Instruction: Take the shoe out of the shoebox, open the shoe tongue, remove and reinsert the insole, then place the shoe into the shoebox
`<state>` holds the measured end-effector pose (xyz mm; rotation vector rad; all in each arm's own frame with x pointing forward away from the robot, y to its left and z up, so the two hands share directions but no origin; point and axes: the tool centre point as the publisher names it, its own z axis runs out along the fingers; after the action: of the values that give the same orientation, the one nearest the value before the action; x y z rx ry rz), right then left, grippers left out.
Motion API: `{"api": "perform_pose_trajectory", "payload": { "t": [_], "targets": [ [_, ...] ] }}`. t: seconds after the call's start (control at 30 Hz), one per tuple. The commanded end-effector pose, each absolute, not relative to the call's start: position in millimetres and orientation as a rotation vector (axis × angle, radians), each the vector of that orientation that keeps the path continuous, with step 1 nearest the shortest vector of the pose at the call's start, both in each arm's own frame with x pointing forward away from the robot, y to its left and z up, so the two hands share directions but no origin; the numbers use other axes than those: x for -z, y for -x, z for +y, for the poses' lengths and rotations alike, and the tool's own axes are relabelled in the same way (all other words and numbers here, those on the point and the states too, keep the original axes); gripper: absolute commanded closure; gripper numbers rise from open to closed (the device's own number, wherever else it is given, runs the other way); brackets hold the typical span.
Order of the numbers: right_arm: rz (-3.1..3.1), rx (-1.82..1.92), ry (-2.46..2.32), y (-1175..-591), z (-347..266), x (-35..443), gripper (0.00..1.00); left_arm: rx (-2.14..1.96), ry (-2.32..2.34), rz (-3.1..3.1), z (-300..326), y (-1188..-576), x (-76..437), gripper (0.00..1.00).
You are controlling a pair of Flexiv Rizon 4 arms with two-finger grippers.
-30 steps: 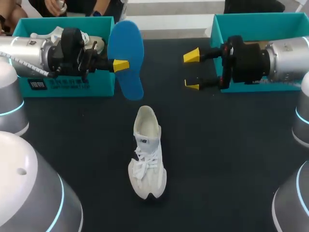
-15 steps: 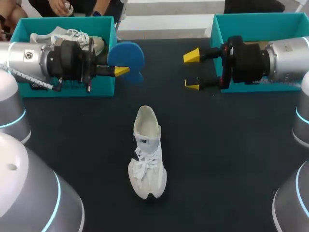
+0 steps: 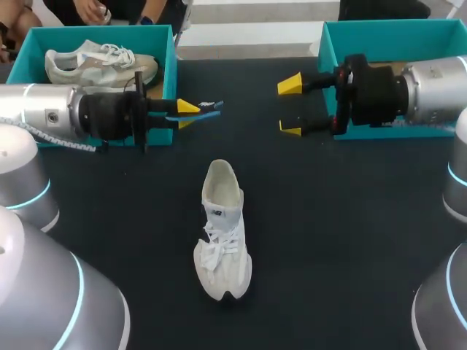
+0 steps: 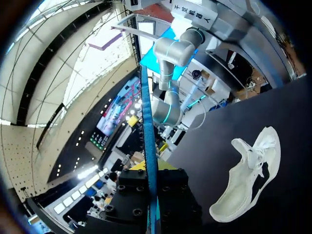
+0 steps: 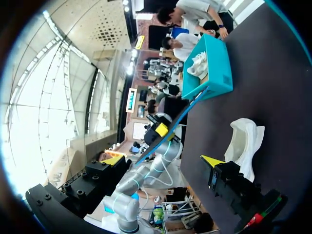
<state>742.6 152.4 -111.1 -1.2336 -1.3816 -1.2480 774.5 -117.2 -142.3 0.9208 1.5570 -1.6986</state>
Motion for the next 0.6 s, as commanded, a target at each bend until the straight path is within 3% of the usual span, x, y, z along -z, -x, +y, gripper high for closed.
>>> {"api": "perform_pose_trajectory", "payload": {
  "t": [0.03,0.6],
  "targets": [
    [-1.382,1.248,1.236,-742.8,154.6,111.4,0.0,1.179,-1.227,1.005,-120.8,-777.2,143.6,1.0],
    [-1.382,1.248,1.236,-742.8,154.6,111.4,0.0,1.13,-1.15,1.035,-121.7,-786.7,142.5,1.0]
  ]
}}
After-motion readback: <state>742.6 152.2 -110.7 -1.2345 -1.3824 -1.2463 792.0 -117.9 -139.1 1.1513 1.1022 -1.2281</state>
